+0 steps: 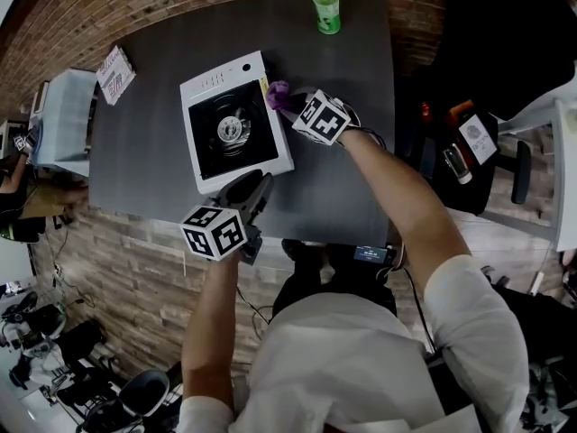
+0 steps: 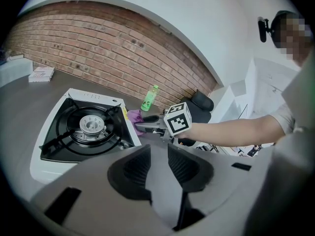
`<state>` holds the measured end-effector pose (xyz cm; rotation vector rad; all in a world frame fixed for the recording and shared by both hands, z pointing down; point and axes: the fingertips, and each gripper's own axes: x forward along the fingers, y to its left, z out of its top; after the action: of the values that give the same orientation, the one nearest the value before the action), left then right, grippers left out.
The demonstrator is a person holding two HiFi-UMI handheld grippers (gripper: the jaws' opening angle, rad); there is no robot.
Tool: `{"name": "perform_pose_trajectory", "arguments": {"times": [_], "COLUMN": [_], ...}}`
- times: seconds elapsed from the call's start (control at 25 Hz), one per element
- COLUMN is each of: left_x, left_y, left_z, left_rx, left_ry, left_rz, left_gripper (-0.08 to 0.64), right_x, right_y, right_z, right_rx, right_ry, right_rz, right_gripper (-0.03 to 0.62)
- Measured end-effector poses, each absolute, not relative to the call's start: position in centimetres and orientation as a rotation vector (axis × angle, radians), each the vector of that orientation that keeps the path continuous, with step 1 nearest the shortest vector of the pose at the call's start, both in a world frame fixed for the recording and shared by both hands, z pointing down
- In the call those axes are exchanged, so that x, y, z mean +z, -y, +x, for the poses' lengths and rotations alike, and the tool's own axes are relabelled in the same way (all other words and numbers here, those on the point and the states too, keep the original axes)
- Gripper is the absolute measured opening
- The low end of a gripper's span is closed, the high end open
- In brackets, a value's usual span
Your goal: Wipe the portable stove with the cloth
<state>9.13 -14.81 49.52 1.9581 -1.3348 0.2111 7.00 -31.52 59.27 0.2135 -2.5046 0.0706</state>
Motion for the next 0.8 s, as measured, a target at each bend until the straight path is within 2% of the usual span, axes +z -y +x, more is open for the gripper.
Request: {"name": "perform_pose_trajectory", "arguments": {"times": [0.8], "left_x": [50.5], "left_y": [13.6], "left_z": [9.5], "left_rx": [0.186], "left_ry": [1.333], "left_rz": [1.922], "left_gripper": [0.104], "right_x": [60.8], "right_y": [27.2], "right_z": [8.7], "right_rx": [0.031], "right_ry": [2.471], "right_rz": [0.019], "right_gripper": [0.084]}}
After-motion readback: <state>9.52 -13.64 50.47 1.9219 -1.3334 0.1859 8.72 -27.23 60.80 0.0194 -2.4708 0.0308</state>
